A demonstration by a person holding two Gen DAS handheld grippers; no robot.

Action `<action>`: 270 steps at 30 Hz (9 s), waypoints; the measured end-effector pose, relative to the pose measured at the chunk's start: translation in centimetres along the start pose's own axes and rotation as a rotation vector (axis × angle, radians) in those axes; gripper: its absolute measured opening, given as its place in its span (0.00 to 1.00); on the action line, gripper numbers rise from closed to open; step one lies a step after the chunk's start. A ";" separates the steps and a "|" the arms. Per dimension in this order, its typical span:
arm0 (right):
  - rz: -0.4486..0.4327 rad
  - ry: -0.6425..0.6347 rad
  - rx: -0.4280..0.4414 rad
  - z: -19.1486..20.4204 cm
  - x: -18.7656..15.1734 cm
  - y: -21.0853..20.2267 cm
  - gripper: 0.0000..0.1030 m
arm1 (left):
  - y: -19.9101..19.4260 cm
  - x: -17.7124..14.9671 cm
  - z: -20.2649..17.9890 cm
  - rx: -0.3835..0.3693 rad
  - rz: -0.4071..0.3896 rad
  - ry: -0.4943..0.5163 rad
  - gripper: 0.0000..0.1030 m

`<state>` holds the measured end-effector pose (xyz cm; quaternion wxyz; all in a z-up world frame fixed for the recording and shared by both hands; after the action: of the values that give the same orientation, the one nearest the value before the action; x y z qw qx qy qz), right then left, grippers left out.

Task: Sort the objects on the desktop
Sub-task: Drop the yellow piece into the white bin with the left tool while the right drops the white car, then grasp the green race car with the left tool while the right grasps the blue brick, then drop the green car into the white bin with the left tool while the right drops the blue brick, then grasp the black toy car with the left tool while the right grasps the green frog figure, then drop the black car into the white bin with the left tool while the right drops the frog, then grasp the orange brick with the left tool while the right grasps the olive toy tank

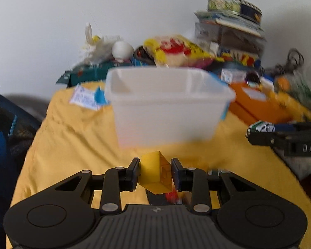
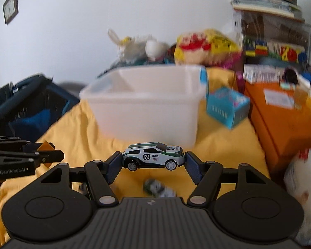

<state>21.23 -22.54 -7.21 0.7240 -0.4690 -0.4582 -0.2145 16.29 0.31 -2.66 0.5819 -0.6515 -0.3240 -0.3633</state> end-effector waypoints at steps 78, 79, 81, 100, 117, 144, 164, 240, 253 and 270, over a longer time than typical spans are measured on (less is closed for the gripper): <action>0.286 -0.169 0.053 4.0 -13.7 0.4 0.35 | 4.5 -10.1 -2.5 -0.079 0.207 -0.068 0.24; 0.286 -0.167 0.056 4.0 -13.7 0.3 0.34 | 4.4 -10.0 -2.8 -0.080 0.205 -0.054 0.23; 0.286 -0.161 0.061 4.0 -13.7 0.2 0.34 | 4.3 -10.1 -3.0 -0.077 0.202 -0.039 0.22; 0.118 -0.079 0.036 2.0 -6.5 -1.4 0.34 | 0.6 -3.7 0.3 -0.033 0.075 -0.060 0.19; -0.037 -0.026 0.002 -1.3 8.2 5.3 0.34 | 4.6 9.4 2.2 0.007 -0.053 -0.027 0.19; -0.053 -0.043 0.023 -1.6 7.7 4.9 0.73 | 4.6 6.4 3.0 0.054 -0.055 -0.016 0.52; 0.202 -0.143 -0.016 0.6 -8.2 3.4 0.55 | 2.4 -8.2 1.5 0.069 0.115 -0.005 0.52; -0.014 -0.058 -0.042 -2.3 11.0 10.3 0.71 | 8.1 11.0 4.0 0.100 -0.052 0.010 0.51; 0.085 -0.096 0.106 2.9 -2.7 0.3 0.69 | -0.4 -0.7 3.2 0.071 -0.020 -0.025 0.51; 0.283 -0.144 0.137 6.7 -13.6 -1.0 0.27 | -2.4 -10.1 -0.7 0.009 0.090 0.023 0.51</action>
<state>10.74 -18.76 -17.57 0.7426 -0.4924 -0.4518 -0.0443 8.89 -0.15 -9.93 0.6042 -0.6586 -0.2894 -0.3427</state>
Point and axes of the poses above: each gripper's, at about its wrist camera, not at the fingertips, and y roughly the way its jaws point, z to its left, x to its top, the point moved 9 cm from there along y, roughly the way its jaws point, and after that the axes turned 5 degrees about -z, right-handed, at the moved point
